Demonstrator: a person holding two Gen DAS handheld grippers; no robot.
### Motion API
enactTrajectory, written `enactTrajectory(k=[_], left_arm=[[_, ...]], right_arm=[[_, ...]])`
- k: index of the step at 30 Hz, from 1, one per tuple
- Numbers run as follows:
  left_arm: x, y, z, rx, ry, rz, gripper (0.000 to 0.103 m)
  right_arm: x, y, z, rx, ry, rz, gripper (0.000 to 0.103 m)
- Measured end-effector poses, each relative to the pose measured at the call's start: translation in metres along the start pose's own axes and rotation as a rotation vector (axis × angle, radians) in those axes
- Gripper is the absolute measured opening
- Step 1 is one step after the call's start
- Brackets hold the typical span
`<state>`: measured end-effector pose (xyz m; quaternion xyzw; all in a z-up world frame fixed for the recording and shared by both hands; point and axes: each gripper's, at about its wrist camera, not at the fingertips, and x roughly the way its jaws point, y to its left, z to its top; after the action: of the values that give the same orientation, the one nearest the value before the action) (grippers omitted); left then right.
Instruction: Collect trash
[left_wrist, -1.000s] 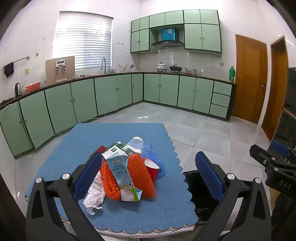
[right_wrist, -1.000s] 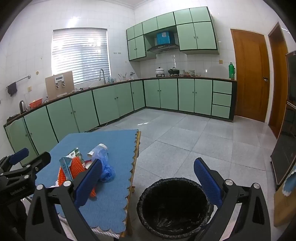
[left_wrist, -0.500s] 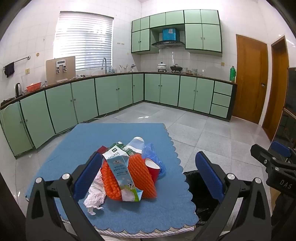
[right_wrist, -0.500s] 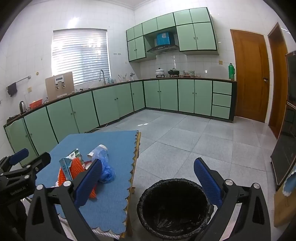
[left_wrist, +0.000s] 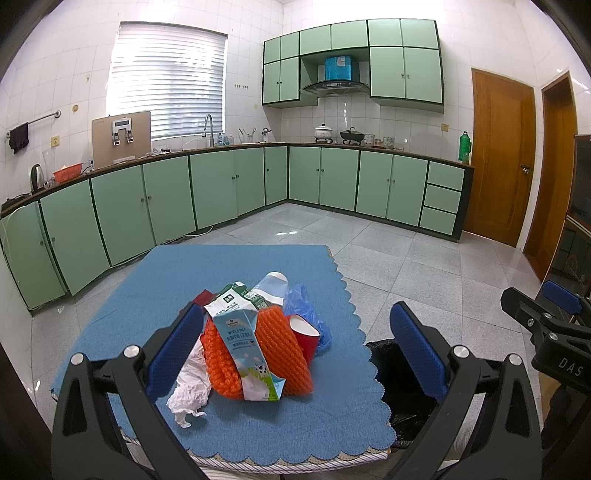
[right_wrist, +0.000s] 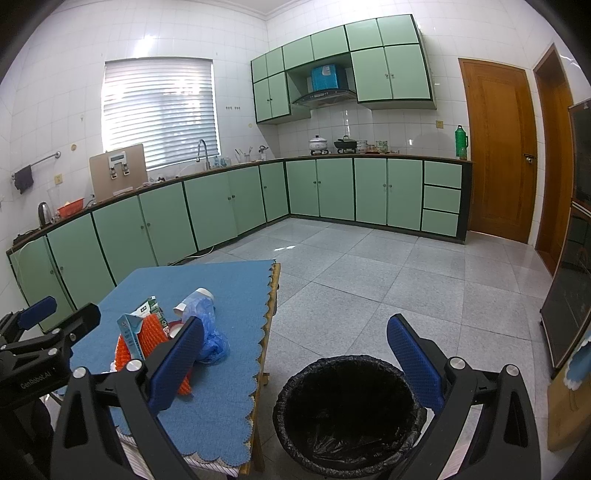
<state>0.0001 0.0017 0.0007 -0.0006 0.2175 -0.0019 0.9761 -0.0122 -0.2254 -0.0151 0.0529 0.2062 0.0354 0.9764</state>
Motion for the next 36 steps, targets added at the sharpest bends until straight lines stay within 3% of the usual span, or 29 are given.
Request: enactTrajectory(k=[36], left_arm=[[0.0043, 0.004, -0.0009, -0.002, 0.004, 0.0, 0.098]], right_arm=[[-0.0012, -0.0039, 0.0, 0.005, -0.004, -0.003, 0.097]])
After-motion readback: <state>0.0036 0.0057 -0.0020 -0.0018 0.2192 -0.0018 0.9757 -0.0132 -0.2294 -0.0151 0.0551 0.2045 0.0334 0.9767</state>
